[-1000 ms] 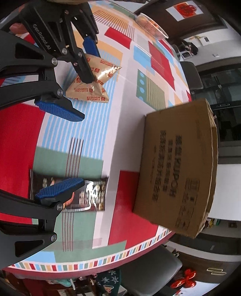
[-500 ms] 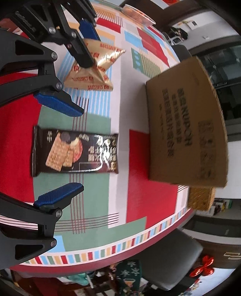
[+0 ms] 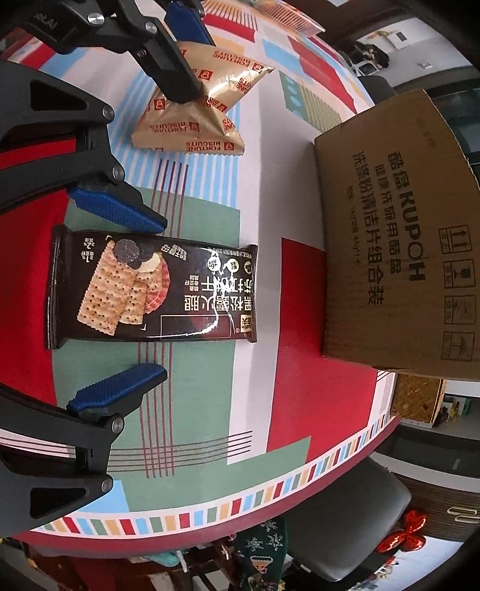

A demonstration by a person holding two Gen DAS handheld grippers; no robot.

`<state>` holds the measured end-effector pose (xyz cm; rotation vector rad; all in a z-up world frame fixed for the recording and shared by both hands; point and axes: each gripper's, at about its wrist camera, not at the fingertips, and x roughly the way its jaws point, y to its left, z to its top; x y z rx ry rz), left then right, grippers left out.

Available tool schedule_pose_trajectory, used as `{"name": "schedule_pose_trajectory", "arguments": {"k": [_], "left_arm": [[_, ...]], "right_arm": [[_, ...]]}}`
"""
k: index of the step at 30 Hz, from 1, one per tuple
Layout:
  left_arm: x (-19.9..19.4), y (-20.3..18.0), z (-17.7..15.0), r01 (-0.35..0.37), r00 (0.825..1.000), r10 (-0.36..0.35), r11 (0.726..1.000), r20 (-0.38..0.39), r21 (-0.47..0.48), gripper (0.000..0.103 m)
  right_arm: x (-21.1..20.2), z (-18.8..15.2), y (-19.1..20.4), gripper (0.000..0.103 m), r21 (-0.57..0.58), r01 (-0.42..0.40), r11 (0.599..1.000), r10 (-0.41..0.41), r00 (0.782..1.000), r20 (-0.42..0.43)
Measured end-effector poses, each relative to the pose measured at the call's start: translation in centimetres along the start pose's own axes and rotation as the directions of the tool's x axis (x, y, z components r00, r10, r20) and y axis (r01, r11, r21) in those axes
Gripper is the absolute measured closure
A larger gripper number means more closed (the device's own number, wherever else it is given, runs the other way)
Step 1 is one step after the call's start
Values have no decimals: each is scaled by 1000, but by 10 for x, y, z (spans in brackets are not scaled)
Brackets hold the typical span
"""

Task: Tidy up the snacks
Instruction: 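Grasp the beige Fortune Biscuits pack with the left gripper while the right grasps the dark cracker pack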

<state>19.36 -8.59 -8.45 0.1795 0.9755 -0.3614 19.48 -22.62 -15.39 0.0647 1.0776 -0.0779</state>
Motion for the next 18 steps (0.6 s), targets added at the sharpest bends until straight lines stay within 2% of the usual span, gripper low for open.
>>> {"name": "schedule_pose_trajectory", "arguments": {"k": [2,5,11,18], "left_arm": [[1,0,0,-1,1000,1,1000,-1,1,68],[1,0,-1,-2,1000,2,1000,-5,-2,68],[-5,0,-1,2,1000,-2,1000,7,-17,68],[-30,6,1,15,998,-12,998,59,-54,68]], "right_arm": [[-1,0,0,48,-8,1,1000,-1,1000,11],[-3,1,-2,53,-7,-6,1000,7,1000,13],[-12,-1,-5,53,8,-45,999,45,999,31],[-51,2,-2,53,-6,-71,997,72,990,121]]}}
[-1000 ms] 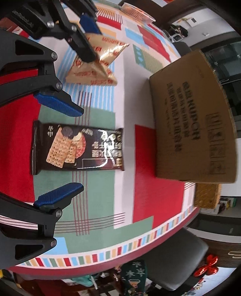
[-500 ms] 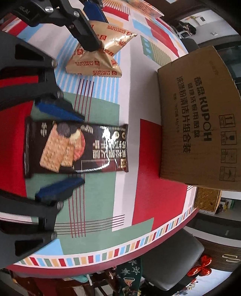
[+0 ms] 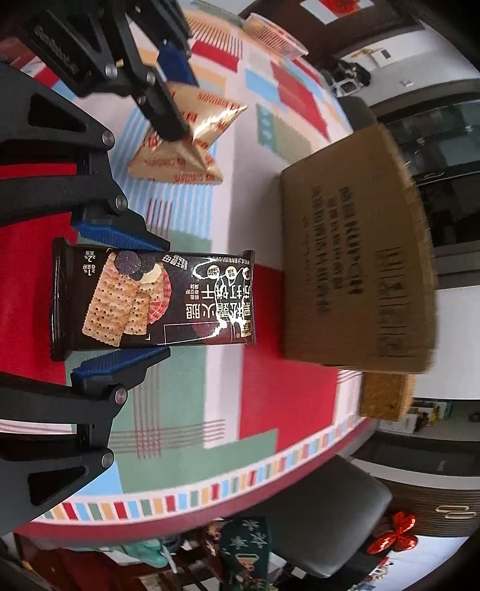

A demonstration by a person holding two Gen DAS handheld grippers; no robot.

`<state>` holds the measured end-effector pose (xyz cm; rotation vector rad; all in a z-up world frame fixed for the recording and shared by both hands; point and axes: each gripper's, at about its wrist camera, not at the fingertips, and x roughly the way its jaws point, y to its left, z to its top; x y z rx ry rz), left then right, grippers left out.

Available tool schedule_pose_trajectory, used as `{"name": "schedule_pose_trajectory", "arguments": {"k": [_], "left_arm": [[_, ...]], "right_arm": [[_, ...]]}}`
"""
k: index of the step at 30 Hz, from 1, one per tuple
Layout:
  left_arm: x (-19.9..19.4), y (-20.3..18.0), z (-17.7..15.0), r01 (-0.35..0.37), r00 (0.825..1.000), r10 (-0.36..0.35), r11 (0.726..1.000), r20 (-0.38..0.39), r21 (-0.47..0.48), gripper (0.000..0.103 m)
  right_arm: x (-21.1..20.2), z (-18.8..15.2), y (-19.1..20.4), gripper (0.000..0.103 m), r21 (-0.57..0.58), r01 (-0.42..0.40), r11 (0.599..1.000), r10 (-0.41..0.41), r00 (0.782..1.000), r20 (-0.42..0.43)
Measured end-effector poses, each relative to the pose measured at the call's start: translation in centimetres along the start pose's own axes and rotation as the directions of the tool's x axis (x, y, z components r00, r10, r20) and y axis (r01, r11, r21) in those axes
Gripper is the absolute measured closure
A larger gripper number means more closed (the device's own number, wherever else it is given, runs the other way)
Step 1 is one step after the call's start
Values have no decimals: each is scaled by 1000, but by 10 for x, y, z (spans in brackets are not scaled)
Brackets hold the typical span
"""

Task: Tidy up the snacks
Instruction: 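Carry both packs over the box and open both grippers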

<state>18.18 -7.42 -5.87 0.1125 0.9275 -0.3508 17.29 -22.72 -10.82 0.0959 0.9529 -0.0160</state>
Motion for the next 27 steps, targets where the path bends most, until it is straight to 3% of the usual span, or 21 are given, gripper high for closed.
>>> {"name": "schedule_pose_trajectory", "arguments": {"k": [7,15,27], "left_arm": [[-32,2,20,2,996,-2,1000,85,-4,68],[-55,5,57,-5,986,6,1000,169,-8,68],[-65,14,125,-7,971,9,1000,240,-10,68]], "right_arm": [[-47,19,8,53,-23,-29,999,32,992,124],[-85,50,12,53,-23,-41,999,45,968,248],[-106,106,14,53,-26,-49,998,55,941,335]]}}
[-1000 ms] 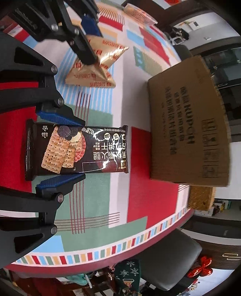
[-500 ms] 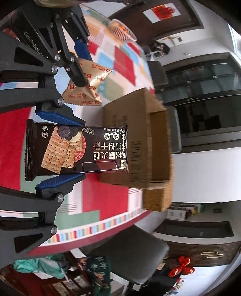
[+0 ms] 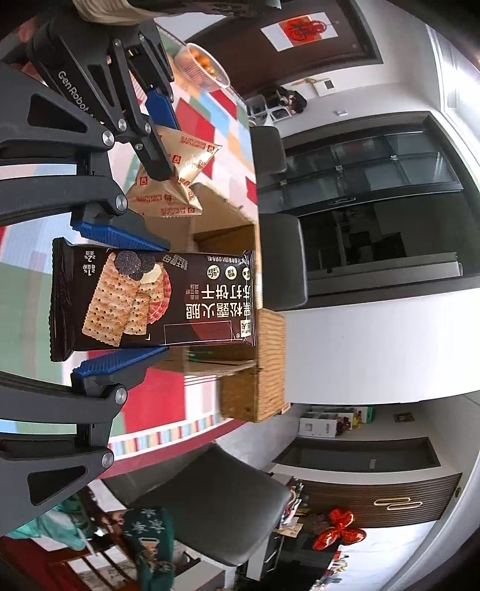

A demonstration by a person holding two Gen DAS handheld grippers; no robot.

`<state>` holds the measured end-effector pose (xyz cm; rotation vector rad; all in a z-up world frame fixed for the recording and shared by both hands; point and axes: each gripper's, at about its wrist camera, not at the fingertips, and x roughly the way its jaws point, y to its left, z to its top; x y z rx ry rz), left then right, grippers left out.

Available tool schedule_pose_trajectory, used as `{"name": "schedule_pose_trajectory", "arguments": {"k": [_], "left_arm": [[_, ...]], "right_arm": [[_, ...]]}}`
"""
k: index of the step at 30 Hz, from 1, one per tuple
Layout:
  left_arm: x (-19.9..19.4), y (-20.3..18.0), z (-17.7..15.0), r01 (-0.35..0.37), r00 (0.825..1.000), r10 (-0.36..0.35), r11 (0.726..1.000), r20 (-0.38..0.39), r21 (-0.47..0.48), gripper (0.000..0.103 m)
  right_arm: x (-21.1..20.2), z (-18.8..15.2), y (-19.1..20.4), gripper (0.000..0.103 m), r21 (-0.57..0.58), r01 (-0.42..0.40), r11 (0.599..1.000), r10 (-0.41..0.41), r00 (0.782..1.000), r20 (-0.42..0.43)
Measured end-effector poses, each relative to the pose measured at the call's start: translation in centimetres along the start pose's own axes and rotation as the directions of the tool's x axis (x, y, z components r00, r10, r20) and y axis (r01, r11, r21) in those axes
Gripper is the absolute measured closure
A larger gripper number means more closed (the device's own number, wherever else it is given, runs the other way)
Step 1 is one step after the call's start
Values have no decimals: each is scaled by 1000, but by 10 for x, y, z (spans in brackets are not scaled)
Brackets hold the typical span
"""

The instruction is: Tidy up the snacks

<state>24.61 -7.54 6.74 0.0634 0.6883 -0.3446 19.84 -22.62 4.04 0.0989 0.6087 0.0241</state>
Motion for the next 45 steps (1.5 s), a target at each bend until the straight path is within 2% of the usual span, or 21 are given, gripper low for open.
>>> {"name": "schedule_pose_trajectory", "arguments": {"k": [10,18,19,21,22,23,25,27,31,34,40,45], "left_arm": [[30,14,52,9,1000,-9,1000,11,-25,67],[69,20,75,5,1000,-5,1000,-30,-6,67],[75,20,79,3,999,-3,1000,-35,-7,66],[83,21,83,-10,999,10,1000,-38,-4,55],[84,21,84,-25,999,25,1000,-34,0,53],[83,22,84,-43,999,43,999,-24,3,51],[82,25,80,-67,998,67,998,-18,0,48],[79,29,72,-87,996,87,996,-12,-7,41],[66,31,54,-109,994,109,994,-3,-9,36],[49,28,39,-111,994,111,994,14,-8,30],[9,25,9,-144,988,144,990,56,-2,21],[-27,18,-15,-154,984,153,988,96,1,14]], "right_arm": [[33,52,-6,53,3,4,1000,-4,1000,8],[65,76,-12,53,-8,15,1000,-15,1000,-8],[70,79,-13,53,-4,13,1000,-13,1000,-16],[78,83,-16,52,4,12,1000,-11,1000,-26],[83,85,-17,52,6,14,1000,-14,1000,-27],[87,87,-18,47,3,24,1000,-24,999,-27],[91,90,-20,38,5,75,997,-75,997,-25],[88,89,-22,37,12,98,995,-98,995,-7],[76,76,-18,36,-8,119,993,-119,993,5],[62,66,-12,28,-28,126,992,-125,992,23],[25,37,-2,20,-51,149,987,-146,987,66],[-5,14,-2,20,-13,140,990,-139,988,68]]}}
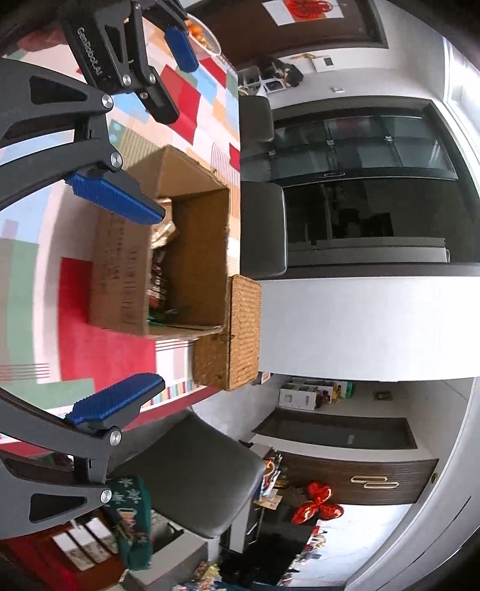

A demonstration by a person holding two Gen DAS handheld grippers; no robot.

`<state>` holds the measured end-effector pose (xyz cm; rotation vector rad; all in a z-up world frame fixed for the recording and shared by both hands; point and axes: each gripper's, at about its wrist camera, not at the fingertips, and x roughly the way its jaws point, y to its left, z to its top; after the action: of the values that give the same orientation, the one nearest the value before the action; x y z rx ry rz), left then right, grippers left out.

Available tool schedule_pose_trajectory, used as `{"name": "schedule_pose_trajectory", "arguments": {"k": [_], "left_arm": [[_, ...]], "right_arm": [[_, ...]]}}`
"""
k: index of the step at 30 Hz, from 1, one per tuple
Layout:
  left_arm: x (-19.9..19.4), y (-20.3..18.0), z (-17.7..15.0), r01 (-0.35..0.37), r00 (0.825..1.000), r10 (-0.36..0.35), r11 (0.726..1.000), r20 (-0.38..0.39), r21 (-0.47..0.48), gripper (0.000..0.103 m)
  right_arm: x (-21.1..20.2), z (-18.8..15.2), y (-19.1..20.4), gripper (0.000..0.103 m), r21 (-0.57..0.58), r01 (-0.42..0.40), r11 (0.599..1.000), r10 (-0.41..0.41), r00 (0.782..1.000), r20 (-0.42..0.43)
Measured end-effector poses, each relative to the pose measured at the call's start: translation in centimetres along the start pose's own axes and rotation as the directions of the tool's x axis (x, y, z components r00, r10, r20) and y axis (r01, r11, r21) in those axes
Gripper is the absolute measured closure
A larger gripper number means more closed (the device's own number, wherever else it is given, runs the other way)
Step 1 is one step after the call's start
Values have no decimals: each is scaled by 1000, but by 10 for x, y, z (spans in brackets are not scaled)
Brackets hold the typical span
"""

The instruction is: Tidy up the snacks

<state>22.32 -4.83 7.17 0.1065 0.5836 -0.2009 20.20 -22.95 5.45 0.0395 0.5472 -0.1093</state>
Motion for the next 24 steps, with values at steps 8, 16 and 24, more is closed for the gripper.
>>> {"name": "schedule_pose_trajectory", "arguments": {"k": [8,16,24], "left_arm": [[-50,-9,-26,-10,999,9,1000,52,16,0],[-79,-9,-47,-10,998,10,1000,68,-7,0],[-98,-4,-55,-12,996,14,1000,83,-18,0]], "right_arm": [[-48,-36,-5,18,6,-10,1000,10,1000,3],[-87,-55,-6,17,-22,11,1000,-11,1000,27],[-111,-60,-1,17,-36,36,999,-33,998,62]]}}
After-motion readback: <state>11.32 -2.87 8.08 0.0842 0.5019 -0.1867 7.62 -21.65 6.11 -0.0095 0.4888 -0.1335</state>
